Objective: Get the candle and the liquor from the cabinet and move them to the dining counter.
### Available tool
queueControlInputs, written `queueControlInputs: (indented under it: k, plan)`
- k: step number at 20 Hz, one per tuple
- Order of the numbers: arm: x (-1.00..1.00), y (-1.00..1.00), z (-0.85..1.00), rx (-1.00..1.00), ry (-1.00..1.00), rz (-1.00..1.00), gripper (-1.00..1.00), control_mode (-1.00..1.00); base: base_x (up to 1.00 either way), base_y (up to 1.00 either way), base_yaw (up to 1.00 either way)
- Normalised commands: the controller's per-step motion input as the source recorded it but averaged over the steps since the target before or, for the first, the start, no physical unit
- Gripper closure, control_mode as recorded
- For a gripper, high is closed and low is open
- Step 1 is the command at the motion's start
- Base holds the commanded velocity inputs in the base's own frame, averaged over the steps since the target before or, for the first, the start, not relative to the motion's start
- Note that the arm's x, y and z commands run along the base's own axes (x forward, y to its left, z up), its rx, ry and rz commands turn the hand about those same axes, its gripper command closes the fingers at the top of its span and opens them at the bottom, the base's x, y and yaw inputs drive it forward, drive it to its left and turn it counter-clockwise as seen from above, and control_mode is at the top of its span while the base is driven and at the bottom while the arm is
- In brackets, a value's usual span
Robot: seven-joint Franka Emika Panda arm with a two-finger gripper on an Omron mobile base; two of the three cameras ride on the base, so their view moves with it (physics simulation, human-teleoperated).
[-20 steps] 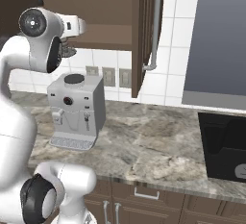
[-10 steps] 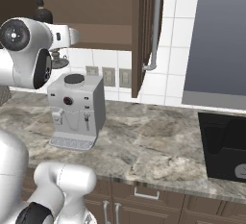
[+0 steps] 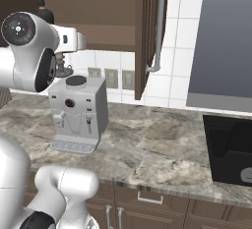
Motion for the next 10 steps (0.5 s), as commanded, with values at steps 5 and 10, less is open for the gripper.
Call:
queueControlInputs:
  k: [5,10]
  plan:
    - [-0.07,-0.01,-0.05,0.00,0.07,0.00,1.00,-1.00,0.00,0.00,0.00]
    - [0.00,0.00,0.00,0.00,0.01,0.00,1.00,-1.00,0.00,0.00,0.00]
